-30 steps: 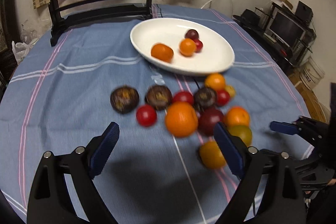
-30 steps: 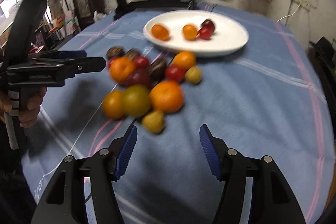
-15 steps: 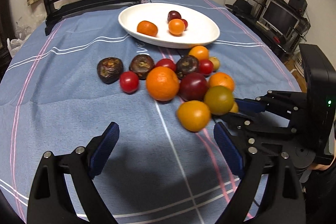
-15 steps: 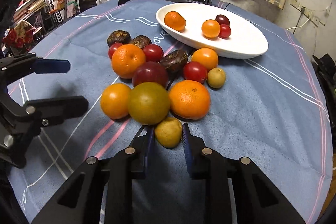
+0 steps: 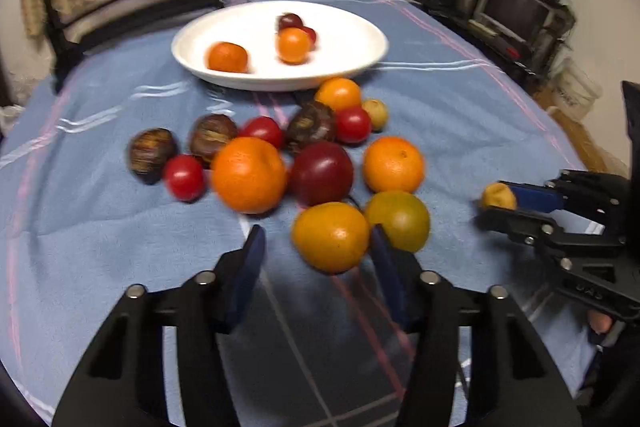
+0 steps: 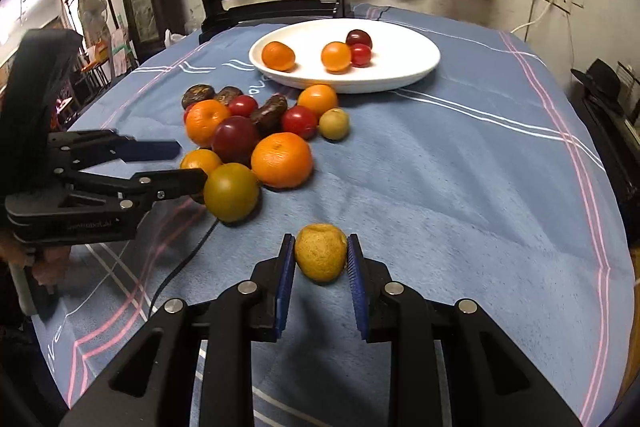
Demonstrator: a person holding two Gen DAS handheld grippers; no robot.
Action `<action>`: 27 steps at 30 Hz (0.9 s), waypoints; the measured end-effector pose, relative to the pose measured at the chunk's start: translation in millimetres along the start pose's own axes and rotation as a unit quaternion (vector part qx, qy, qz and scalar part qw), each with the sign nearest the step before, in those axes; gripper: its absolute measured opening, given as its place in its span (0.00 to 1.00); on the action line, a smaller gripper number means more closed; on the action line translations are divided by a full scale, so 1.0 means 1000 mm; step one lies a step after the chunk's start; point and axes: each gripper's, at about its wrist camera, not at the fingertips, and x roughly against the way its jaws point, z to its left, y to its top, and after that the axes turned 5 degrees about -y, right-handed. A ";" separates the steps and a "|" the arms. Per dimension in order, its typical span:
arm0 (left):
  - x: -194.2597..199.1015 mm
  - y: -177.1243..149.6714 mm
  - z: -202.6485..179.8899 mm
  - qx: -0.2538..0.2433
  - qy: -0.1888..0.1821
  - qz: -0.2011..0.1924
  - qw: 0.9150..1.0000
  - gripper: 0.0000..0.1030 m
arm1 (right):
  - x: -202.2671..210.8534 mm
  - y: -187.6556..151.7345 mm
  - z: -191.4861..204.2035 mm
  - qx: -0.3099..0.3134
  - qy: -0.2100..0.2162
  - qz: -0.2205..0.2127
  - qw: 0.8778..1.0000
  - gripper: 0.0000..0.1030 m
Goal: Organize fruits
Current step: 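Place a yellow fruit with the right tool while the left tool places a tangerine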
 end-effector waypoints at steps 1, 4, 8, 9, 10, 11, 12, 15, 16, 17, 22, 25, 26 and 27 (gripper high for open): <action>-0.001 0.000 0.001 0.004 -0.004 0.000 1.000 0.52 | 0.000 0.000 0.000 -0.002 0.000 -0.001 1.000 0.25; 0.000 -0.001 0.005 0.016 -0.014 0.010 1.000 0.52 | 0.002 0.001 0.000 -0.002 0.001 -0.006 1.000 0.25; 0.004 -0.004 0.007 0.018 -0.016 0.013 1.000 0.51 | 0.004 0.001 0.001 0.000 0.006 -0.009 1.000 0.25; 0.006 -0.005 0.007 0.015 -0.015 0.015 1.000 0.51 | 0.004 0.001 0.002 0.000 0.006 -0.009 1.000 0.25; 0.007 -0.006 0.008 0.014 -0.014 0.015 1.000 0.51 | 0.004 0.001 0.003 0.000 0.007 -0.009 1.000 0.25; 0.009 -0.007 0.009 0.013 -0.013 0.015 1.000 0.51 | 0.003 0.001 0.004 0.001 0.008 -0.008 1.000 0.25; 0.009 -0.008 0.009 0.009 -0.010 0.015 1.000 0.51 | 0.003 0.001 0.005 0.002 0.009 -0.008 1.000 0.25; 0.007 -0.009 0.005 -0.006 -0.005 0.016 1.000 0.52 | 0.004 0.002 0.009 0.008 0.012 -0.009 1.000 0.25; 0.004 -0.008 0.003 -0.007 -0.008 0.020 1.000 0.52 | 0.004 0.002 0.011 0.011 0.013 -0.010 1.000 0.25; -0.003 -0.006 -0.001 -0.010 -0.006 0.028 1.000 0.52 | 0.005 0.003 0.012 0.012 0.013 -0.010 1.000 0.25; -0.019 -0.001 -0.009 -0.032 0.018 0.023 0.999 0.40 | 0.008 0.003 0.014 0.011 0.014 -0.013 1.000 0.25; -0.017 0.000 -0.004 -0.025 0.010 0.022 0.999 0.39 | 0.008 0.004 0.010 0.010 0.010 -0.012 1.000 0.25; -0.014 -0.001 -0.003 -0.028 0.015 0.021 0.999 0.39 | 0.008 0.005 0.010 0.011 0.008 -0.012 1.000 0.25; -0.008 -0.001 -0.002 -0.032 0.021 0.014 0.999 0.39 | 0.008 0.006 0.009 0.012 0.007 -0.013 1.000 0.25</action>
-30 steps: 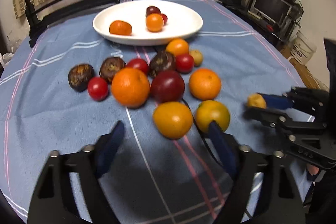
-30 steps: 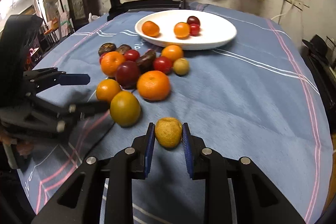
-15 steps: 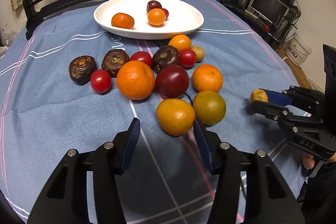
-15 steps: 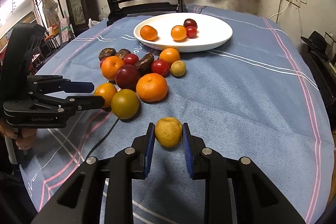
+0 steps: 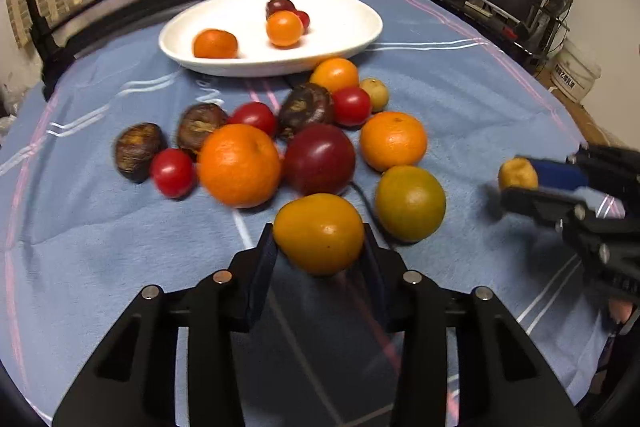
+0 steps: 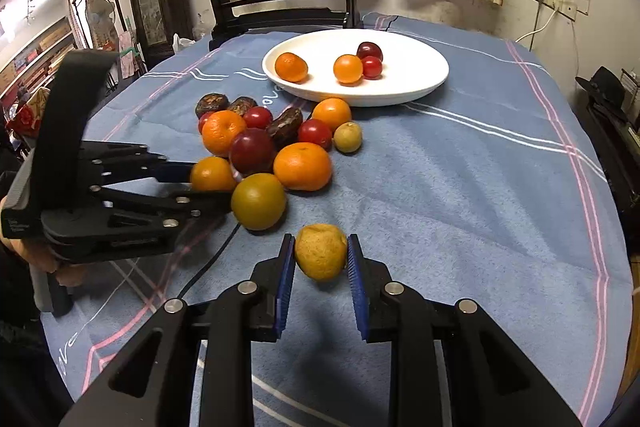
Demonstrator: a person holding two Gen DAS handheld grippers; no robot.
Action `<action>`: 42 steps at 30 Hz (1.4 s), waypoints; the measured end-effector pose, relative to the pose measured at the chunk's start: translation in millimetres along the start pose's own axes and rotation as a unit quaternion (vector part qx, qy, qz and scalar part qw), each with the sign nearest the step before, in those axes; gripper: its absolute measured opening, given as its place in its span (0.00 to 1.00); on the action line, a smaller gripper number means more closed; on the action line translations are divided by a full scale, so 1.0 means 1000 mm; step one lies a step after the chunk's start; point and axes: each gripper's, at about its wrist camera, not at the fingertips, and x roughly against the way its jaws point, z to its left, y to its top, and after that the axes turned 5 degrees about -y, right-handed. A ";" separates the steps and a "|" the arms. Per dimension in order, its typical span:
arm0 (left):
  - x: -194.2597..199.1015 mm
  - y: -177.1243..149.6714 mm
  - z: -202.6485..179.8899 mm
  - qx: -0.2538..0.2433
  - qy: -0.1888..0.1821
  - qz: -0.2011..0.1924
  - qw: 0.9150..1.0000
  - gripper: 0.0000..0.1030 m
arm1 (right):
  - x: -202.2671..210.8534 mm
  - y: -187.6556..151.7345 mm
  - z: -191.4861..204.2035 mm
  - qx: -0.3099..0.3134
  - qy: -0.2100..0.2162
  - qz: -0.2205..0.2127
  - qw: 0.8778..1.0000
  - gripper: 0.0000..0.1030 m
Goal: Organize fruits
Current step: 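Place a yellow fruit with the right tool while the left tool places a tangerine, then place a green-yellow fruit with the right tool while the left tool places a lychee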
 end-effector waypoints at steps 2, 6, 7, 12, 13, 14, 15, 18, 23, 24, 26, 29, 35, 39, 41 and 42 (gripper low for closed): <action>0.014 0.002 0.003 -0.002 -0.002 -0.015 1.000 0.39 | 0.002 0.007 0.000 0.004 -0.004 -0.007 1.000 0.25; 0.045 0.025 0.012 -0.007 -0.007 -0.056 0.998 0.39 | 0.007 0.035 0.001 0.016 -0.015 -0.036 0.999 0.25; 0.048 0.033 0.014 -0.006 -0.004 -0.063 0.998 0.39 | 0.008 0.047 0.000 0.016 -0.017 -0.050 0.998 0.25; 0.036 0.094 0.040 0.020 0.027 -0.090 0.995 0.39 | -0.005 0.097 -0.005 -0.001 -0.026 -0.089 0.996 0.25; 0.031 0.104 0.043 0.027 0.032 -0.090 0.995 0.39 | -0.016 0.110 -0.009 -0.011 -0.029 -0.087 0.996 0.25; 0.024 0.115 0.048 0.035 0.039 -0.091 0.994 0.39 | -0.024 0.115 -0.010 -0.016 -0.030 -0.083 0.996 0.25; 0.013 0.130 0.054 0.043 0.048 -0.092 0.994 0.39 | -0.038 0.124 -0.013 -0.022 -0.032 -0.073 0.997 0.26; -0.010 0.154 0.064 0.055 0.062 -0.086 0.993 0.39 | -0.068 0.135 -0.019 -0.033 -0.040 -0.048 0.998 0.26; -0.047 0.177 0.073 0.062 0.070 -0.063 0.994 0.40 | -0.113 0.144 -0.028 -0.043 -0.051 -0.006 0.998 0.26; -0.057 0.179 0.075 0.065 0.070 -0.054 0.994 0.40 | -0.118 0.144 -0.028 -0.044 -0.052 -0.002 0.998 0.26; -0.069 0.180 0.078 0.073 0.070 -0.034 0.994 0.40 | -0.128 0.144 -0.031 -0.055 -0.052 0.006 0.997 0.28; -0.079 0.177 0.078 0.086 0.084 -0.027 0.992 0.45 | -0.135 0.144 -0.033 -0.066 -0.048 0.011 0.997 0.44; -0.041 0.163 0.072 0.063 0.100 -0.076 0.990 0.80 | -0.098 0.129 -0.038 -0.071 -0.049 -0.011 0.996 0.57; 0.001 0.139 0.078 0.058 0.106 -0.110 0.987 0.87 | -0.064 0.110 -0.034 -0.053 -0.047 -0.024 0.997 0.60; 0.013 0.125 0.083 0.066 0.098 -0.114 0.986 0.88 | -0.051 0.098 -0.028 -0.044 -0.036 -0.023 0.998 0.60; 0.020 0.114 0.087 0.073 0.097 -0.116 0.986 0.88 | -0.043 0.089 -0.023 -0.037 -0.029 -0.023 0.999 0.60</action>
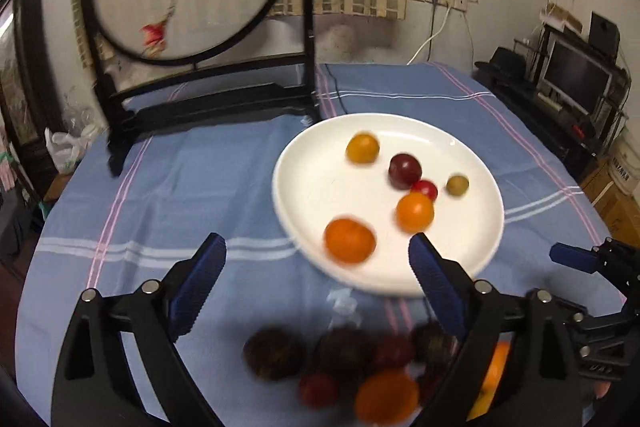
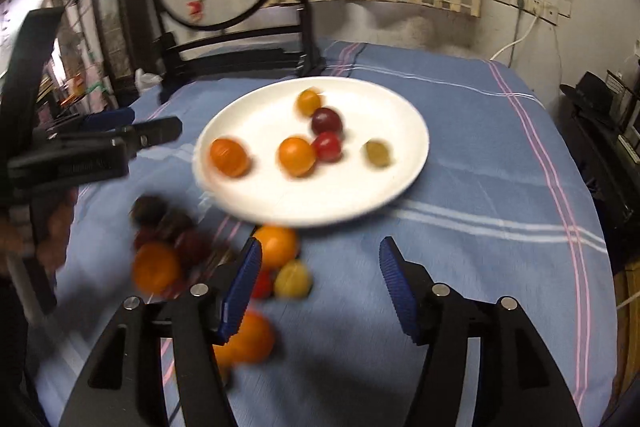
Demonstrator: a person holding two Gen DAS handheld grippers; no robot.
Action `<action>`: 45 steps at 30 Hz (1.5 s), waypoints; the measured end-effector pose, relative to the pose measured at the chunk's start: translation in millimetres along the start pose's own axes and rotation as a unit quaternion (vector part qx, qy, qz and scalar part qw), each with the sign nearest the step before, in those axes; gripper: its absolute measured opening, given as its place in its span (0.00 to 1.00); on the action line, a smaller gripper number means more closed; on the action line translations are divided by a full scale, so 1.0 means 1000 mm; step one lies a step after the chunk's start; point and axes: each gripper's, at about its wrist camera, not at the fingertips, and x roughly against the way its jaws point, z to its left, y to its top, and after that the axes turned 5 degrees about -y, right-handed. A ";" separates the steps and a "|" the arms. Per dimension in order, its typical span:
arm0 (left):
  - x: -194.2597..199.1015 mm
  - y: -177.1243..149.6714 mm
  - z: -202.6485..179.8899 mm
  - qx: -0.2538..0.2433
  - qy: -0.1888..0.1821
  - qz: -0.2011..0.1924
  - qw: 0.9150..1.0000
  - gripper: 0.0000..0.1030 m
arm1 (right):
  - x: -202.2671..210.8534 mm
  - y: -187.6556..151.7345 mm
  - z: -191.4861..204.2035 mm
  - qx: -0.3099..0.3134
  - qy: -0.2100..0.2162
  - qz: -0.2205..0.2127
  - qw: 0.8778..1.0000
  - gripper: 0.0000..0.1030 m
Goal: Organize fruits
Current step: 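Place a green-yellow fruit with the right tool while the left tool places a lychee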
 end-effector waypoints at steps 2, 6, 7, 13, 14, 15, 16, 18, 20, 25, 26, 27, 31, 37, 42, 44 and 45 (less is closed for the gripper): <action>0.014 -0.017 0.010 0.013 0.003 0.000 1.000 0.88 | 0.009 -0.012 0.007 0.007 0.013 0.005 1.000 0.60; 0.030 -0.047 0.025 0.035 0.011 0.015 0.999 0.88 | 0.019 -0.037 0.023 0.013 0.036 0.029 0.999 0.60; 0.033 -0.055 0.029 0.039 0.017 0.021 0.999 0.88 | 0.019 -0.044 0.029 0.014 0.041 0.038 0.998 0.60; 0.040 -0.086 0.038 0.039 0.028 0.040 0.998 0.88 | 0.015 -0.064 0.055 0.037 0.048 0.061 0.996 0.60; 0.040 -0.091 0.037 0.037 0.028 0.045 0.998 0.88 | 0.014 -0.065 0.058 0.039 0.045 0.062 0.996 0.60; 0.040 -0.096 0.038 0.035 0.027 0.049 0.998 0.88 | 0.012 -0.065 0.061 0.042 0.039 0.063 0.996 0.60; 0.040 -0.099 0.038 0.033 0.025 0.054 0.998 0.88 | 0.011 -0.065 0.063 0.045 0.035 0.064 0.996 0.60; 0.039 -0.104 0.037 0.030 0.024 0.058 0.998 0.88 | 0.008 -0.064 0.067 0.049 0.030 0.066 0.996 0.59; 0.037 -0.107 0.038 0.030 0.022 0.063 0.997 0.88 | 0.000 -0.063 0.068 0.047 0.010 0.072 0.996 0.58; 0.029 -0.108 0.045 0.027 0.032 0.075 0.996 0.88 | -0.002 -0.065 0.072 0.043 0.026 0.069 0.996 0.37; 0.027 -0.108 0.046 0.023 0.035 0.077 0.996 0.88 | 0.000 -0.066 0.071 0.043 0.027 0.066 0.997 0.37; 0.025 -0.107 0.047 0.016 0.039 0.080 0.996 0.88 | 0.002 -0.066 0.070 0.039 0.033 0.064 0.997 0.37; 0.015 -0.102 0.048 -0.017 0.037 0.089 0.995 0.88 | 0.014 -0.068 0.062 0.027 0.052 0.051 0.997 0.37; -0.007 -0.095 0.050 -0.045 0.043 0.103 0.993 0.82 | 0.020 -0.070 0.055 0.021 0.060 0.046 0.997 0.37; -0.025 -0.084 0.046 -0.064 0.033 0.100 0.992 0.81 | 0.020 -0.067 0.054 0.018 0.064 0.044 0.997 0.37; -0.029 -0.080 0.043 -0.073 0.028 0.099 0.992 0.81 | 0.019 -0.066 0.053 0.016 0.064 0.046 0.997 0.37; -0.032 -0.078 0.042 -0.077 0.023 0.097 0.992 0.79 | 0.018 -0.066 0.053 0.016 0.063 0.047 0.997 0.37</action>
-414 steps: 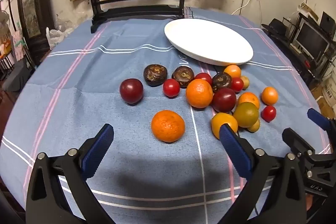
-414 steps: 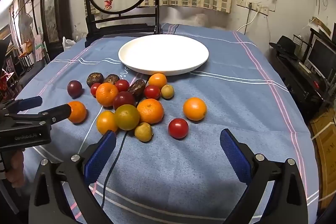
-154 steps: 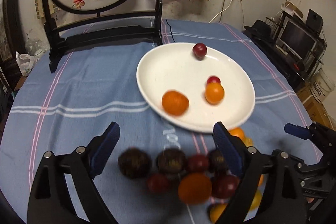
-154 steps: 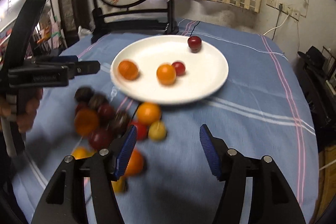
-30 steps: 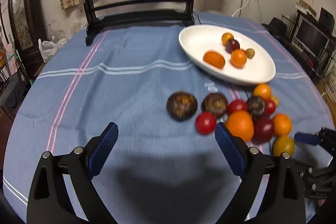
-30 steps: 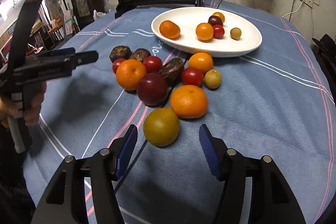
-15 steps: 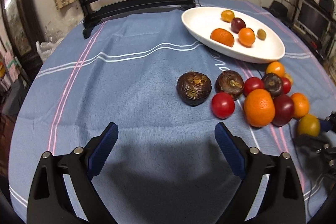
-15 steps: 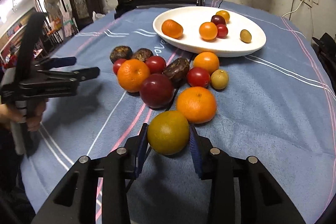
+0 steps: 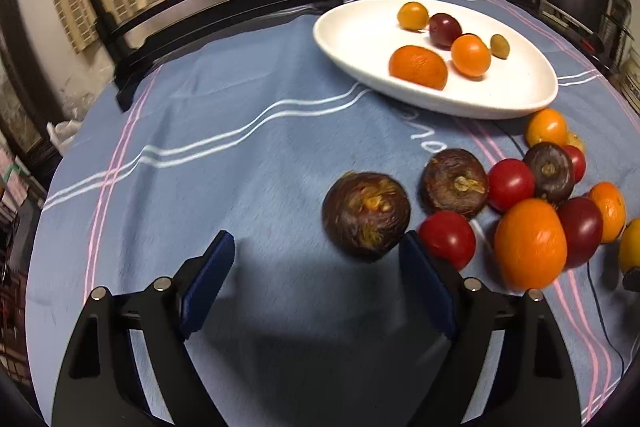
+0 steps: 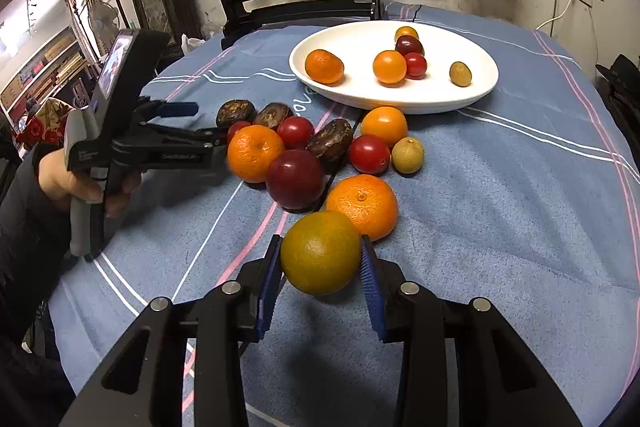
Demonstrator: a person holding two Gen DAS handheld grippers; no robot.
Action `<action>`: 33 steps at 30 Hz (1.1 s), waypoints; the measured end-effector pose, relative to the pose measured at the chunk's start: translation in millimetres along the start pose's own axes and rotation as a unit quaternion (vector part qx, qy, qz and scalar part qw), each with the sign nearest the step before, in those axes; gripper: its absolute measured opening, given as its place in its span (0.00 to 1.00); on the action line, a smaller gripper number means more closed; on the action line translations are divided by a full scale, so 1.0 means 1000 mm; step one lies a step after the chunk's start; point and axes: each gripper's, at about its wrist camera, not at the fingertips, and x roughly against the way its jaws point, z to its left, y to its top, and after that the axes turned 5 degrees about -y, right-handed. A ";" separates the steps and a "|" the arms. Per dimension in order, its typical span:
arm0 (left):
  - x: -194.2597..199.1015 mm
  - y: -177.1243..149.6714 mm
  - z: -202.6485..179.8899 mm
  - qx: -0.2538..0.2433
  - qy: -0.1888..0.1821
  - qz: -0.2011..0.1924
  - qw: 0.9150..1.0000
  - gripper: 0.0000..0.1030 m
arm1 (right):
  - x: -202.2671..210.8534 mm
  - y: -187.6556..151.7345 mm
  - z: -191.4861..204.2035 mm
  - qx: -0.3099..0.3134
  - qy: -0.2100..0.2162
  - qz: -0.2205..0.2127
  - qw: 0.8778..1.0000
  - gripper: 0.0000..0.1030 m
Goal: Organize fruits
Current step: 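Place a green-yellow fruit with the right tool while the left tool places a lychee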
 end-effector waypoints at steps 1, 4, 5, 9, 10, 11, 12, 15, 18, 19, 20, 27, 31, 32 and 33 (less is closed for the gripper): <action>-0.002 0.002 -0.001 -0.003 -0.006 -0.003 1.000 0.71 | -0.001 0.000 0.000 -0.001 0.000 0.001 1.000 0.37; -0.003 0.005 -0.006 -0.002 -0.056 -0.006 0.998 0.41 | -0.002 0.001 0.000 0.000 0.000 0.002 1.000 0.37; -0.002 0.006 -0.009 -0.002 -0.050 -0.005 0.999 0.41 | -0.001 0.002 0.000 0.000 -0.001 0.000 1.000 0.37; 0.003 0.006 -0.011 -0.002 -0.039 -0.005 0.999 0.40 | 0.009 0.007 -0.001 0.004 -0.001 -0.013 1.000 0.37; 0.008 0.007 -0.008 0.007 -0.043 -0.008 0.999 0.40 | 0.013 0.010 -0.003 0.006 -0.003 -0.020 1.000 0.37; 0.015 0.009 -0.005 0.013 -0.041 -0.014 0.999 0.40 | 0.017 0.013 -0.004 0.007 -0.006 -0.027 1.000 0.37; 0.020 0.012 -0.003 0.016 -0.039 -0.020 0.999 0.40 | 0.021 0.017 -0.006 0.009 -0.009 -0.034 0.999 0.37; 0.041 0.025 -0.001 0.021 -0.044 -0.046 0.998 0.40 | 0.030 0.036 -0.011 0.015 -0.025 -0.061 0.998 0.37; 0.055 0.044 -0.003 0.031 -0.044 -0.069 0.996 0.40 | 0.032 0.059 -0.020 0.009 -0.034 -0.083 0.996 0.37; 0.055 0.051 -0.004 0.034 -0.044 -0.072 0.996 0.40 | 0.030 0.069 -0.022 0.005 -0.037 -0.091 0.995 0.37; 0.054 0.060 -0.006 0.039 -0.044 -0.074 0.996 0.40 | 0.027 0.076 -0.024 0.004 -0.042 -0.096 0.995 0.37; 0.011 0.115 -0.021 0.077 -0.055 -0.058 0.994 0.40 | -0.025 0.115 -0.044 -0.026 -0.064 -0.078 0.995 0.37; -0.013 0.128 -0.029 0.087 -0.049 -0.039 0.994 0.40 | -0.058 0.123 -0.053 -0.036 -0.066 -0.043 0.996 0.37; -0.018 0.130 -0.030 0.088 -0.048 -0.037 0.994 0.40 | -0.063 0.124 -0.055 -0.036 -0.068 -0.038 0.996 0.37; -0.023 0.131 -0.032 0.089 -0.046 -0.033 0.994 0.40 | -0.067 0.124 -0.056 -0.036 -0.070 -0.035 0.996 0.37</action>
